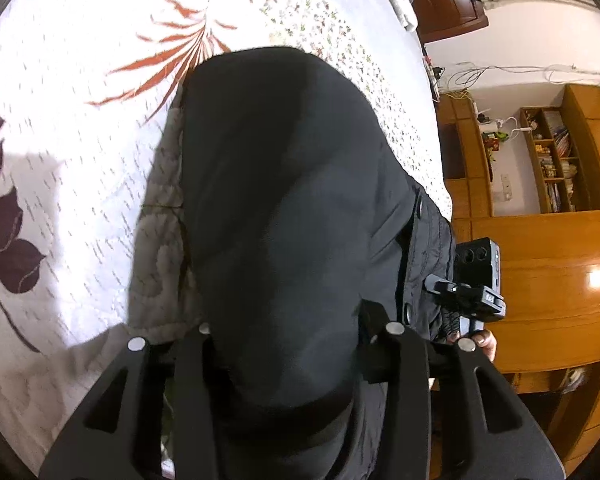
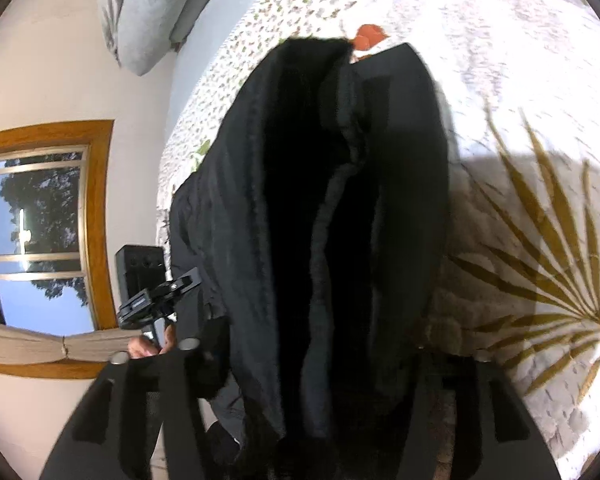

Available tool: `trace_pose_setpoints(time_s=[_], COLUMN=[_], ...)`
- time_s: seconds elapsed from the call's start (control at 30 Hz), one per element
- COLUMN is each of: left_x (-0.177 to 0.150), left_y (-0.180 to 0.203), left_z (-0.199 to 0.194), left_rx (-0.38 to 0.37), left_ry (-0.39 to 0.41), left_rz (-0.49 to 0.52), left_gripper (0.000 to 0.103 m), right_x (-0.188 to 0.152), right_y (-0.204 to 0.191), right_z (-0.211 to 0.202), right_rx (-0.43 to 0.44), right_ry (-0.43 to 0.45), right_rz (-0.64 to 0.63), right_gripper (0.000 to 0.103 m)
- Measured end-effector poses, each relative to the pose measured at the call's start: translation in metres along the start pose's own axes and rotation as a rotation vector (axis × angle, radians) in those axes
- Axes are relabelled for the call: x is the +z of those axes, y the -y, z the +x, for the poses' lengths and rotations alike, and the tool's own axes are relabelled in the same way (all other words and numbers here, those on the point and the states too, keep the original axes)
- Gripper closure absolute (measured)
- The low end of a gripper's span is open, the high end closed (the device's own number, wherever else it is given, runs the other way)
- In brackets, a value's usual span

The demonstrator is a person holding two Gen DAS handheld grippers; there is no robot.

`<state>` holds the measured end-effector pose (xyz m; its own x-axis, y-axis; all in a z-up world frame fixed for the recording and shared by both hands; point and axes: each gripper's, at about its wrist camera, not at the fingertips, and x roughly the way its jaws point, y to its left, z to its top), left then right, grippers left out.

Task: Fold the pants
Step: 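Lower the folded pants onto the quilt and open both tools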

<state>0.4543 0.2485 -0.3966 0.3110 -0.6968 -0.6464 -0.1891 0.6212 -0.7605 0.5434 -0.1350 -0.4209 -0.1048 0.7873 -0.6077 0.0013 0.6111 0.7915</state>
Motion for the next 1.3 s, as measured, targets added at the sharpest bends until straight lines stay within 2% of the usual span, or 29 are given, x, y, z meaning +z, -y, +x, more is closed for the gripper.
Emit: trace_pose_setpoints(time_s=[0.07,0.13,0.23,0.37,0.43,0.53,0.6,0.67,0.73,0.77,0.87,0.9,1.03,1.3], left_x=[-0.002,-0.009,-0.024,-0.042,-0.045,-0.044,-0.044,-0.046,-0.049,-0.052,-0.069,-0.075,-0.116,-0.208], left_y=[0.009,0.011,0.019,0.022,0.022,0.024,0.025,0.019,0.018,0.018,0.026,0.027,0.043,0.097], left_z=[-0.01,-0.024,-0.045,-0.071,-0.071,-0.058,-0.05,-0.048,-0.053,-0.057,-0.081,-0.089,-0.127,-0.195], left_rx=[0.031,0.042,0.098,0.158,0.217,0.291,0.311,0.304,0.265,0.253,0.217,0.202,0.174,0.179], left_ry=[0.032,0.078,0.16,0.259,0.255,0.207,0.186,0.177,0.191,0.202,0.286,0.303,0.363,0.488], left_rz=[0.02,0.011,0.039,0.046,0.041,0.058,0.064,0.047,0.024,0.025,0.04,0.04,0.062,0.133], left_gripper=[0.059,0.057,0.049,0.041,0.041,0.041,0.039,0.039,0.04,0.035,0.021,0.02,0.015,0.008], right_x=[-0.008,-0.022,-0.049,-0.071,-0.071,-0.074,-0.074,-0.079,-0.084,-0.089,-0.106,-0.112,-0.149,-0.243], right_y=[0.005,0.009,0.009,0.008,0.011,0.026,0.026,0.034,0.031,0.027,0.011,0.006,-0.012,-0.063], right_z=[-0.018,-0.039,-0.061,-0.067,-0.061,-0.058,-0.054,-0.059,-0.066,-0.072,-0.087,-0.092,-0.109,-0.128], right_rx=[0.021,-0.022,-0.08,-0.148,-0.204,-0.221,-0.221,-0.194,-0.161,-0.15,-0.126,-0.124,-0.097,-0.089], right_ry=[0.056,0.114,0.178,0.204,0.207,0.199,0.198,0.2,0.229,0.246,0.307,0.323,0.393,0.506], right_rz=[0.013,-0.003,-0.054,-0.083,-0.066,-0.029,-0.011,0.004,0.004,-0.002,-0.018,-0.027,-0.043,-0.088], right_gripper=[0.04,0.04,0.04,0.04,0.04,0.038,0.035,0.034,0.033,0.033,0.021,0.019,0.017,0.016])
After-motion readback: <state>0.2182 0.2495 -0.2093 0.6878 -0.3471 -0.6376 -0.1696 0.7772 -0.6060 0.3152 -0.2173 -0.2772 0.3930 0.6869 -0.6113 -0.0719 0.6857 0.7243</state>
